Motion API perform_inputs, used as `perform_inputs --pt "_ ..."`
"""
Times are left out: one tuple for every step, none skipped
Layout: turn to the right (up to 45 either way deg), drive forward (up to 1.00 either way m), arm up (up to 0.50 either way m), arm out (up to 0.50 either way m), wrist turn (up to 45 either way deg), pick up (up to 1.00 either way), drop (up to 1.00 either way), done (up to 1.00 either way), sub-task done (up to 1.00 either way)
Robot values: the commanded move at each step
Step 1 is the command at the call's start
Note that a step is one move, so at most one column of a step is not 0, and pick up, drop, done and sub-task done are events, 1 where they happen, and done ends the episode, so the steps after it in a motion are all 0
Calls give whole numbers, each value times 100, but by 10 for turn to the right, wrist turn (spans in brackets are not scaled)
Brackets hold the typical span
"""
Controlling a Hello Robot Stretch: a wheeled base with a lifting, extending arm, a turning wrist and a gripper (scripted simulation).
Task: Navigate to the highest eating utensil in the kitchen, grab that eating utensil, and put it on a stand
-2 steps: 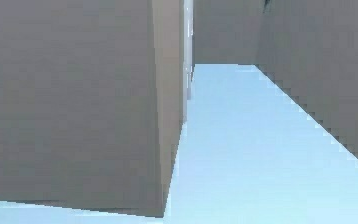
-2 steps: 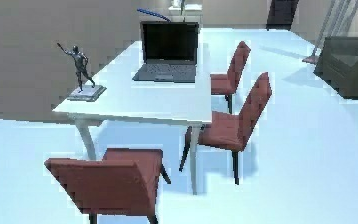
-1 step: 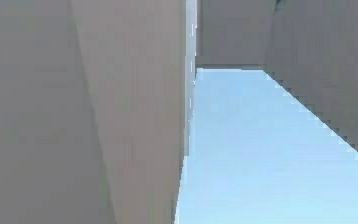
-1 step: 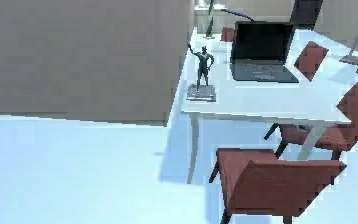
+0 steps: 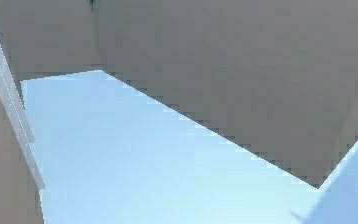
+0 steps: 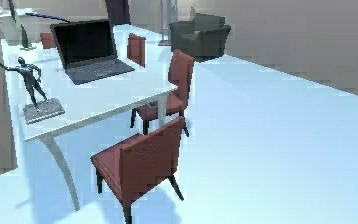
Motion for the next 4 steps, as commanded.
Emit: perform_inputs --pt "240 0 0 0 0 0 0 0 0" --pt "0 35 0 0 0 0 0 0 0" --pt "-450 0 0 0 0 0 0 0 0" --pt "-150 0 0 0 0 0 0 0 0"
